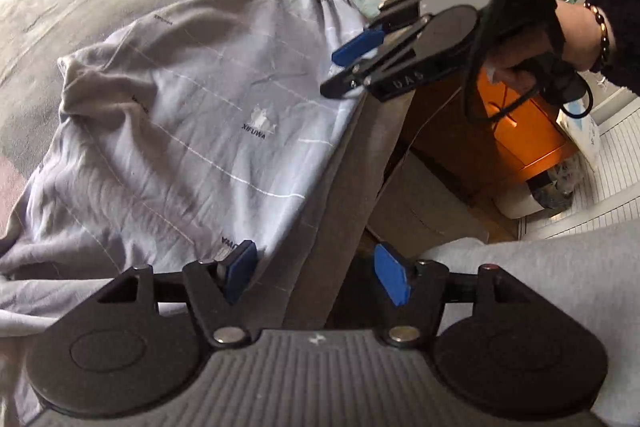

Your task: Fold clothes

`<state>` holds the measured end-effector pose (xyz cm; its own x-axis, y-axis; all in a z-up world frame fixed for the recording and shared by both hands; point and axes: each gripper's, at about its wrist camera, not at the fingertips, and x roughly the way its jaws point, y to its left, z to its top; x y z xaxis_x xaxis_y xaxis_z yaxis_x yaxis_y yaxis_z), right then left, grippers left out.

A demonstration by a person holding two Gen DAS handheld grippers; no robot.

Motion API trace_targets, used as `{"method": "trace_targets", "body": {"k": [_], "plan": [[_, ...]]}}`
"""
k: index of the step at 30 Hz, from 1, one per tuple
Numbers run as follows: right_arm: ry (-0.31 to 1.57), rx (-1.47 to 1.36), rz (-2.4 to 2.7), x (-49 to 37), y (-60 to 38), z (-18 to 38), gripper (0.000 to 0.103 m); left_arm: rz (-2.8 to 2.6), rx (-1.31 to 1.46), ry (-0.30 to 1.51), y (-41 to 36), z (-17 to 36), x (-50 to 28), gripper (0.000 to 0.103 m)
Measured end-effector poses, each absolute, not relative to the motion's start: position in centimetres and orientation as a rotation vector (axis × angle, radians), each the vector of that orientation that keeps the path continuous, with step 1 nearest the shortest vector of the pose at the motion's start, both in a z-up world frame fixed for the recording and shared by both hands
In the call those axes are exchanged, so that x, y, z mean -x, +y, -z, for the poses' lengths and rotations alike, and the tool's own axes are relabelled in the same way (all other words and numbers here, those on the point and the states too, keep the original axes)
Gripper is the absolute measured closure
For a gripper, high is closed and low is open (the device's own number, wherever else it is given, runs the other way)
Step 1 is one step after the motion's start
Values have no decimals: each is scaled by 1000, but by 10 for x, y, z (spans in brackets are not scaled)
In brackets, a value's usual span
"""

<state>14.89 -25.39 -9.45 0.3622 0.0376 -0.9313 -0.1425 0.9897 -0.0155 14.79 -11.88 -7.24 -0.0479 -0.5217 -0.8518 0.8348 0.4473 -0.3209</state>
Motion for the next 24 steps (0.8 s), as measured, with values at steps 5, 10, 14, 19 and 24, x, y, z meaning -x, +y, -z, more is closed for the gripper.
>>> {"method": "trace_targets", "body": {"k": [5, 10, 14, 19, 24], "plan": [[1140, 95, -105, -144, -215, 80, 60, 1179, -413, 1008, -121, 75, -150, 37], [1152, 86, -100, -123, -198, 99, 56, 1172, -390, 1091, -109, 97, -129, 30], [1246, 69, -108, -111, -211, 93, 54, 1106, -314, 1056, -106, 83, -129, 31], [1123, 65, -125, -138, -242, 69, 54, 1078, -267, 981, -117, 76, -143, 31], [1117, 59, -133, -139, -280, 84, 54, 1038, -242, 1053, -133, 99, -134, 28]]}}
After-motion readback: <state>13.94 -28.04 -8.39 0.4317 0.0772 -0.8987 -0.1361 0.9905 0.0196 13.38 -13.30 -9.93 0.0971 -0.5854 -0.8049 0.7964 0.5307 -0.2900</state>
